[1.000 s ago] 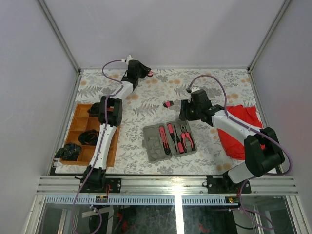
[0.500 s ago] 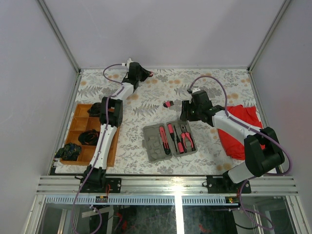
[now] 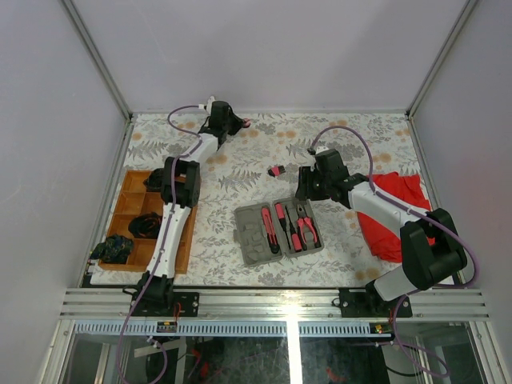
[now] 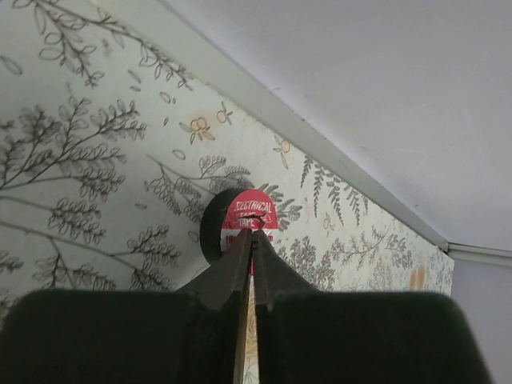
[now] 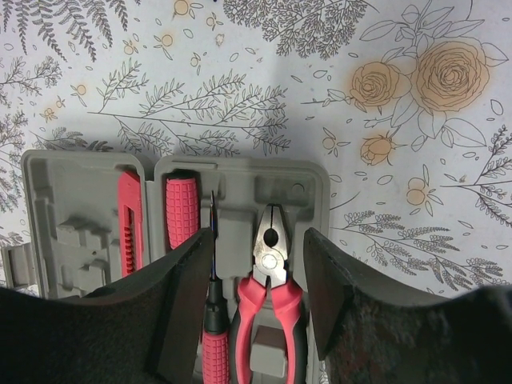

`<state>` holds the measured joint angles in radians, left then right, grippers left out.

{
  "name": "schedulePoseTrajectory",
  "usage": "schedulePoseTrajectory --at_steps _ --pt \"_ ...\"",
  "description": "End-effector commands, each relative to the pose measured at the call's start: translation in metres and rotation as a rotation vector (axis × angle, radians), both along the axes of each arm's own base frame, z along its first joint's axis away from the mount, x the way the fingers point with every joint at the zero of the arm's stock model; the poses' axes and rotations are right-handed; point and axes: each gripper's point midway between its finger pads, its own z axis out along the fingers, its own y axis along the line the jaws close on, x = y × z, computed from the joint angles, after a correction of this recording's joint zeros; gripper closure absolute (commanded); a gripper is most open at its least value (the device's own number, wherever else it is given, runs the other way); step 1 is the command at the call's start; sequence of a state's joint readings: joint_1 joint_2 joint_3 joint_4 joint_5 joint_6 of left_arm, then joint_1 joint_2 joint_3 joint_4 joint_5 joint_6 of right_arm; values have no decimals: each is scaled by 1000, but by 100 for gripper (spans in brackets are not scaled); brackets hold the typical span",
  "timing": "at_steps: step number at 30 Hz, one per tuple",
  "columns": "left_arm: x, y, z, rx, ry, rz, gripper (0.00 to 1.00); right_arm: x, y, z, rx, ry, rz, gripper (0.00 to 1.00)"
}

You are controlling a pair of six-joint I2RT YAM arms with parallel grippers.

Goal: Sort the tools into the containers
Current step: Move the engineering item at the center of the board.

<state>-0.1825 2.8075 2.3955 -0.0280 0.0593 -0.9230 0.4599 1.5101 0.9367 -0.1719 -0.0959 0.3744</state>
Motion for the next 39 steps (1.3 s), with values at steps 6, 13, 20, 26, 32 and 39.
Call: schedulePoseTrajectory --at_steps 6,13,20,26,32,39 --pt "-40 -1 -17 45 172 -56 100 3 1 17 46 -45 -5 45" --pt "-81 -2 -24 59 264 -125 100 -2 2 25 72 -55 -7 45" --pt "-141 6 -32 134 360 -157 100 -13 2 37 112 -66 -7 45" --pt "-197 -2 -37 151 418 -196 100 -26 -3 49 138 -75 -17 45" --pt "-255 -33 -30 187 437 -278 100 -45 -10 55 159 -84 -31 43" --pt "-298 -59 21 284 343 -324 100 -56 -26 60 133 -120 -63 36"
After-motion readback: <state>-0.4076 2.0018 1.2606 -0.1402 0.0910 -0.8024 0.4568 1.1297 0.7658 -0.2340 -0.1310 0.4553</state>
